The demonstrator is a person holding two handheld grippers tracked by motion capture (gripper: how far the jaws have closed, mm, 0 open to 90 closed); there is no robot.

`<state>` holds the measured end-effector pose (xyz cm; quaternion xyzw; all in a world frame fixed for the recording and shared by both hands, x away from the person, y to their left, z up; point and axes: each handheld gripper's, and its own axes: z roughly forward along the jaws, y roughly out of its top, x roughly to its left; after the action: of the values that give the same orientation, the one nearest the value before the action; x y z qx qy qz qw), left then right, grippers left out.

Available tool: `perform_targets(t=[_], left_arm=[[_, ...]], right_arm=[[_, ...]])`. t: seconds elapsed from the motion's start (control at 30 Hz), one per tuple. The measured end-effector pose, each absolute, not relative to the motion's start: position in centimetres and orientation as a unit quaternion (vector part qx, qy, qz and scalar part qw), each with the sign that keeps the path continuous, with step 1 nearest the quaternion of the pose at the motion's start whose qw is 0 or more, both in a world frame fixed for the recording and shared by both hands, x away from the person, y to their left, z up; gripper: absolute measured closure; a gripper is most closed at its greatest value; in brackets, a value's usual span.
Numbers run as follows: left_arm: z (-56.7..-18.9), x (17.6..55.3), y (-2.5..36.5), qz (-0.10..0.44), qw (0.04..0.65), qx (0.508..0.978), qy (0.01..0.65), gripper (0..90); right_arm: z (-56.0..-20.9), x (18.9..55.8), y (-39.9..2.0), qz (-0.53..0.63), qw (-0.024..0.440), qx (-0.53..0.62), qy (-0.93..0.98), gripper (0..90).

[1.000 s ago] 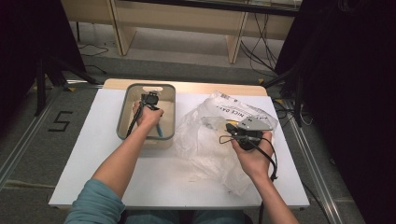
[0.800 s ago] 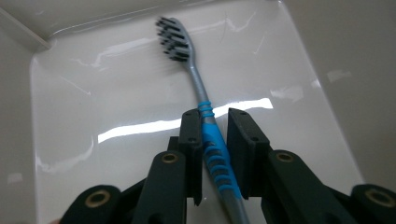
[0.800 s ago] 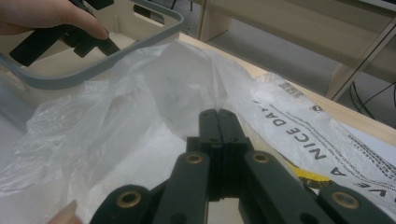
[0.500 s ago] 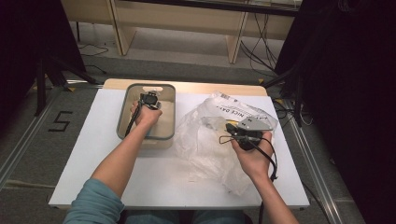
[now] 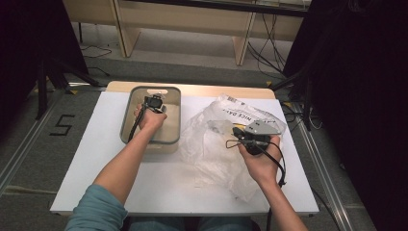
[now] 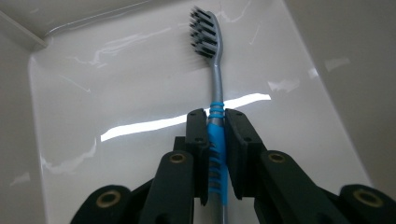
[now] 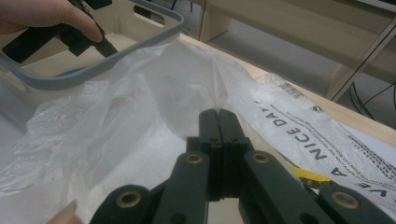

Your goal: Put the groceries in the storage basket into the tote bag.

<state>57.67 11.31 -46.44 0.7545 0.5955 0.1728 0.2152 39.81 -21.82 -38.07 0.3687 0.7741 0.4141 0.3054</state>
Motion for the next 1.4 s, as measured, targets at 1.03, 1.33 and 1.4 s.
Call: perform_targets(t=[1.03,1.33,1.4], left_arm=[[-45.4,57.3,11.4,0.188,0.245,0.754,0.579,79.8],[-44.8,57.1,11.5,0.195,0.259,0.752,0.575,79.9],[-44.7,57.1,11.5,0.197,0.261,0.75,0.574,79.9]], right_arm=[[-38.2,39.8,-21.7,0.415,0.306,0.368,0.773,90.0],[-38.2,39.8,-21.7,0.416,0.306,0.367,0.774,90.0],[-38.2,39.8,-21.7,0.416,0.307,0.366,0.774,90.0]])
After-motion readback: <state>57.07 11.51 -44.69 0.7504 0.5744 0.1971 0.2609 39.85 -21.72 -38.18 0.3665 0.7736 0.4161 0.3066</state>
